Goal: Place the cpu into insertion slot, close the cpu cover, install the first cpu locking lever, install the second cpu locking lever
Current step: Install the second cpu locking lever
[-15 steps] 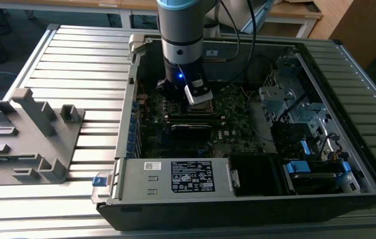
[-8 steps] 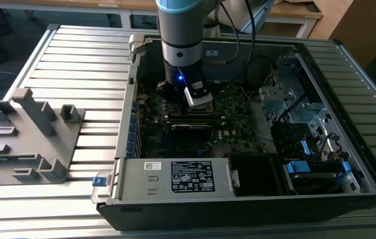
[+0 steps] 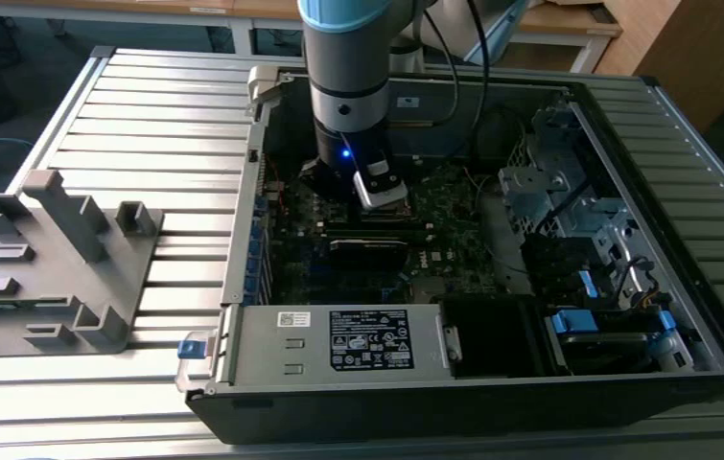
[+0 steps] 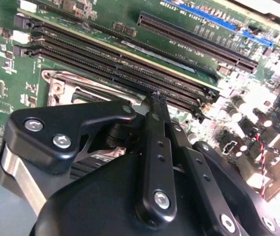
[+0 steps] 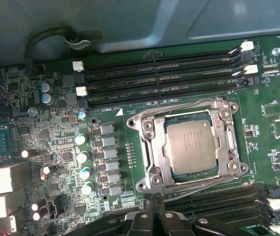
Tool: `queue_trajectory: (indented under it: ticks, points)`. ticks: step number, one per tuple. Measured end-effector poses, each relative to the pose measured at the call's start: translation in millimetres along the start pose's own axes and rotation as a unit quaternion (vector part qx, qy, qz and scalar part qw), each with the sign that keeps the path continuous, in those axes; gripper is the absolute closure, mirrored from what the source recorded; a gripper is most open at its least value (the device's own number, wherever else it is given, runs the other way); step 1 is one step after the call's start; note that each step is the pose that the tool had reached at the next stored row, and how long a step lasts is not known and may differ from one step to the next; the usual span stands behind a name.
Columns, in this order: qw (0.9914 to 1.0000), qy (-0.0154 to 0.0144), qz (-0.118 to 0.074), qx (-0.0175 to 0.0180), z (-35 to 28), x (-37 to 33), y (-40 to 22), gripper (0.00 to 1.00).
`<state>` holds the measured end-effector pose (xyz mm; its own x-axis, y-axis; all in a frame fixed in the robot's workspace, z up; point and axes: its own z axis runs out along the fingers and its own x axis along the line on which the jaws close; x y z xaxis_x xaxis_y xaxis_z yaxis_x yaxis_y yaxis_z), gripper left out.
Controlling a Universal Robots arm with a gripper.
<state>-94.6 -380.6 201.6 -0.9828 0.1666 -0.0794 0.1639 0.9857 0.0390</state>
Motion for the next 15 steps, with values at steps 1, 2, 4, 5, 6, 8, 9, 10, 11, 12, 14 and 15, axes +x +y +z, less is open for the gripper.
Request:
queue_trajectory:
  ticks: [1,2,4,5,6,8,9,10,11,12,14,15]
  points:
    - [1.00000,0.0003,0.000,-0.0016,0.2,0.2,0.0,0.89]
    - [0.99999,0.0006,0.000,-0.0037,0.3,0.5,-0.1,0.89]
    - [0.99996,0.0015,0.001,-0.0092,0.7,1.2,-0.2,0.89]
    - [0.99992,0.0020,0.001,-0.0121,0.9,1.5,-0.2,0.89]
    - [0.99988,0.0025,0.001,-0.0149,1.2,1.9,-0.3,0.89]
    - [0.99980,0.0033,0.002,-0.0197,1.8,2.8,-0.5,0.89]
    - [0.99976,0.0036,0.002,-0.0215,2.1,3.2,-0.6,0.89]
    - [0.99973,0.0039,0.002,-0.0230,2.4,3.7,-0.7,0.89]
    - [0.99969,0.0042,0.002,-0.0243,2.8,4.3,-0.8,0.89]
    - [0.99966,0.0043,0.002,-0.0256,3.2,4.7,-0.9,0.89]
    - [0.99957,0.0047,0.003,-0.0287,4.2,5.7,-1.0,0.89]
    - [0.99953,0.0047,0.003,-0.0300,4.8,6.0,-1.0,0.89]
